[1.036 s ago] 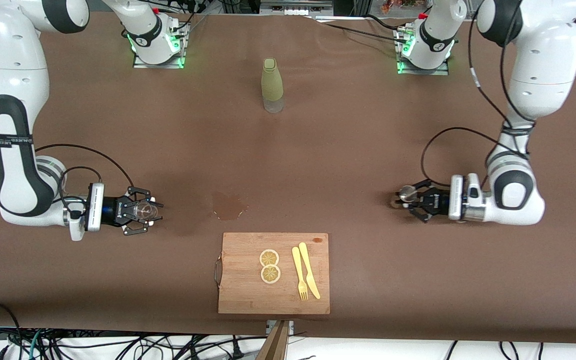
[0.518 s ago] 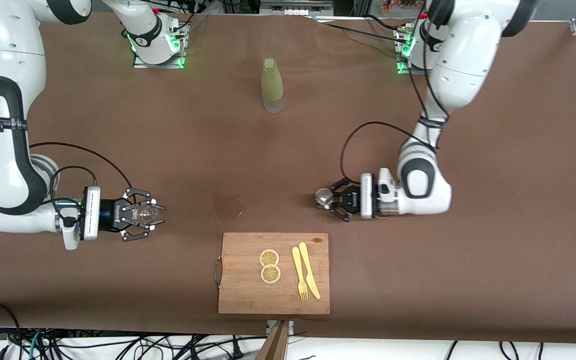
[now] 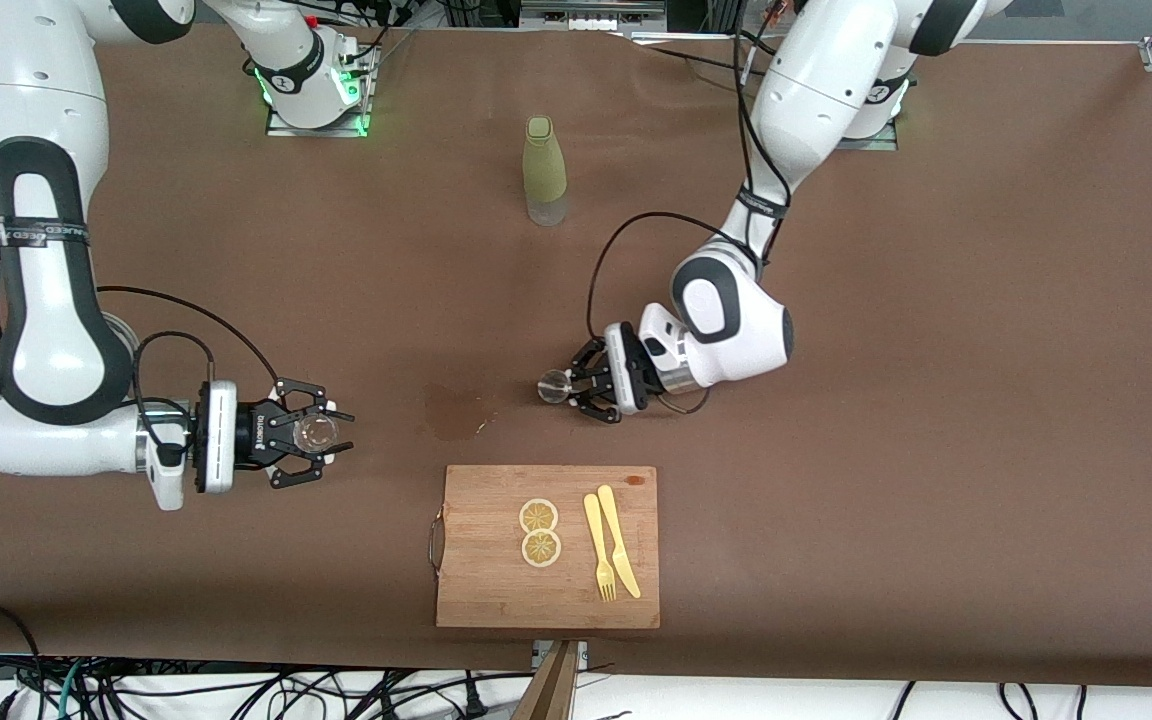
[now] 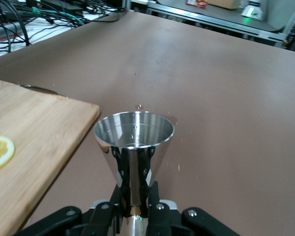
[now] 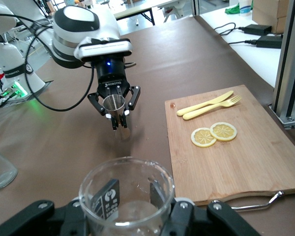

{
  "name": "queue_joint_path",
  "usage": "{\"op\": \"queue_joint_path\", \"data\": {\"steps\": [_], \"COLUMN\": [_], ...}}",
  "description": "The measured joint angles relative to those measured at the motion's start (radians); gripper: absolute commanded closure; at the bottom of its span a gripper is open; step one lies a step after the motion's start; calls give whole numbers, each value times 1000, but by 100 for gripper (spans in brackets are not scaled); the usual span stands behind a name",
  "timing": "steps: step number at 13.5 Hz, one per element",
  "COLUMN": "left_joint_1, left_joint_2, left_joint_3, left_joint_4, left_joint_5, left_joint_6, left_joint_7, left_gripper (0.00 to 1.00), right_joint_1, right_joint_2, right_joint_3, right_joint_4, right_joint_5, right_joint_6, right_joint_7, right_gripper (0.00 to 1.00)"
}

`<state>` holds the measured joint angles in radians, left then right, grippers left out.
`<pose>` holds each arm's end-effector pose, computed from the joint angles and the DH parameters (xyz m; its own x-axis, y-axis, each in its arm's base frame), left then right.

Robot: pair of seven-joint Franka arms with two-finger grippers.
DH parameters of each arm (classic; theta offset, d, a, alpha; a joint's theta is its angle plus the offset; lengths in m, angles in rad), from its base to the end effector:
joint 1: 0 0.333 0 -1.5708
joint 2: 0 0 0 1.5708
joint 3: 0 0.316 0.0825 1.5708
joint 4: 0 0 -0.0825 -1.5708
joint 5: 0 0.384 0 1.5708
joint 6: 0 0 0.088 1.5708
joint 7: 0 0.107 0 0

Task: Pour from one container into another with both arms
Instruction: 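Carry the glass cup with the right gripper toward the jigger held by the left gripper, then tilt the glass cup with the right gripper, pouring into the jigger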

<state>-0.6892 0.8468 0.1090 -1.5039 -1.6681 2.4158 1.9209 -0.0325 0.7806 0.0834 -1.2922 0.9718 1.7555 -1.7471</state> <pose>0.5932 -0.4111 0.1744 0.2821 -0.4849 0.8278 -0.9526 -0.2438 0.1819 0.7240 0.0952 0.2976 0.2156 0.5409 0.8130 0.9682 -0.0099 -0.2502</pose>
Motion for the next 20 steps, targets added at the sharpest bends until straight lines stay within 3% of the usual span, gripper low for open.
{"op": "queue_joint_path", "data": {"steps": [9, 14, 20], "left_joint_1": [-246, -319, -356], "left_joint_2": [149, 203, 240], "left_joint_3": [155, 221, 315], "left_joint_4": [262, 332, 345], "left_joint_5": [0, 0, 0], "left_joint_6": [177, 211, 213], "left_joint_7": [-353, -468, -528], "left_gripper": [100, 100, 100], "right_joint_1": [20, 48, 54], "right_joint_2": [0, 0, 0], "right_joint_3": [127, 138, 153], "right_joint_4": [0, 0, 0], "right_joint_5": [-195, -251, -331], "right_joint_6": [106, 141, 141], "right_joint_7": [153, 195, 219], "right_gripper": [62, 62, 62]}}
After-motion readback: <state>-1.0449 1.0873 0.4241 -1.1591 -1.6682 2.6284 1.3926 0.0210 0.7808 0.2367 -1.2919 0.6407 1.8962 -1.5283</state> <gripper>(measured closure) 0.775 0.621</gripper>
